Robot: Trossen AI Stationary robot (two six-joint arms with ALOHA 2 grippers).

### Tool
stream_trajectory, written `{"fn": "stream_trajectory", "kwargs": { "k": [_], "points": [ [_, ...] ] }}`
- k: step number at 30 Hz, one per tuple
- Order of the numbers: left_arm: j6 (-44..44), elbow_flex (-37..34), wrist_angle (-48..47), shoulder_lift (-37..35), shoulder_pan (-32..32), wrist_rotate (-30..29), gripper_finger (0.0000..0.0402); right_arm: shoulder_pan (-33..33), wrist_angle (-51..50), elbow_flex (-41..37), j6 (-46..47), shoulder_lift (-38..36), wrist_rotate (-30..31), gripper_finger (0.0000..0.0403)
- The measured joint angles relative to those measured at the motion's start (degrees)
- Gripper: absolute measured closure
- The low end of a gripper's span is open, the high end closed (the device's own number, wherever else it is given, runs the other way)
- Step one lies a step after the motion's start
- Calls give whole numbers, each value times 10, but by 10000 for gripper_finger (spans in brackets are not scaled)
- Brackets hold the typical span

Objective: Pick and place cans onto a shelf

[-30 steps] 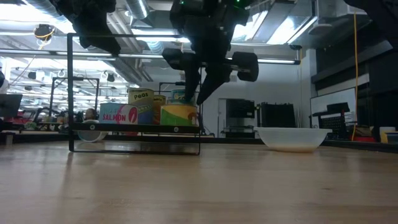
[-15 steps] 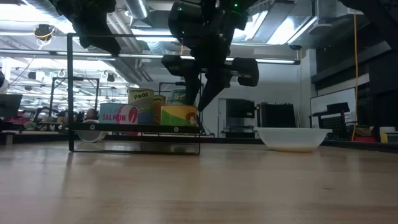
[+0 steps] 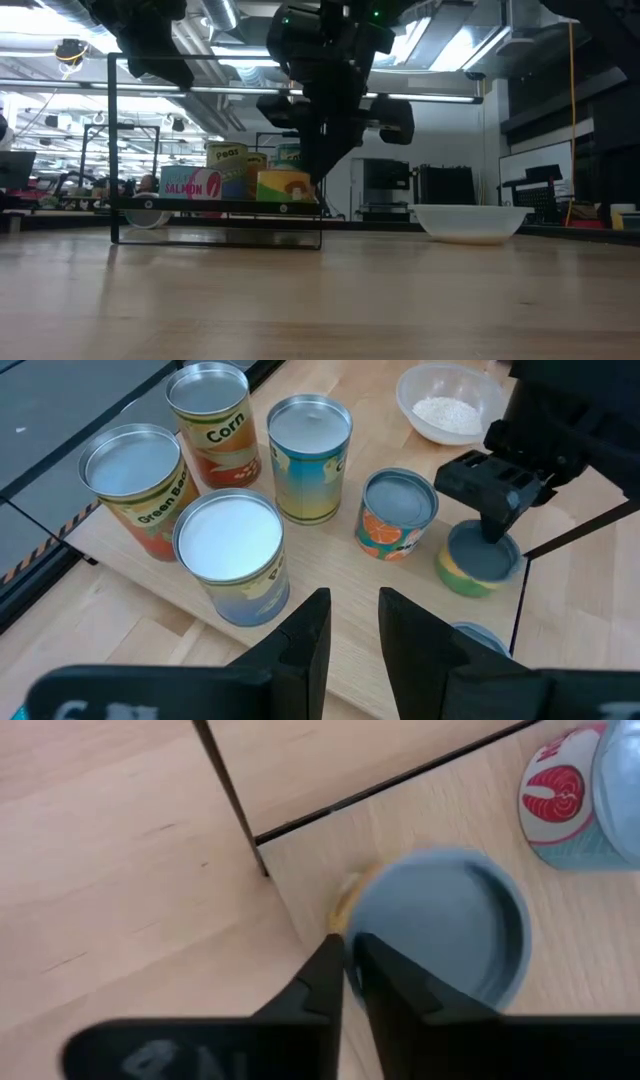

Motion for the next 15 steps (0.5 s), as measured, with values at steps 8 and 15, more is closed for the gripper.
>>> {"fn": "stream_trajectory", "kwargs": {
  "k": [8,15],
  "points": [
    [0,0,0,0,0,0,321,7,5,0,97,1,-5,385],
    [0,0,0,0,0,0,321,17,30,0,224,3,-32,381]
  ]
}}
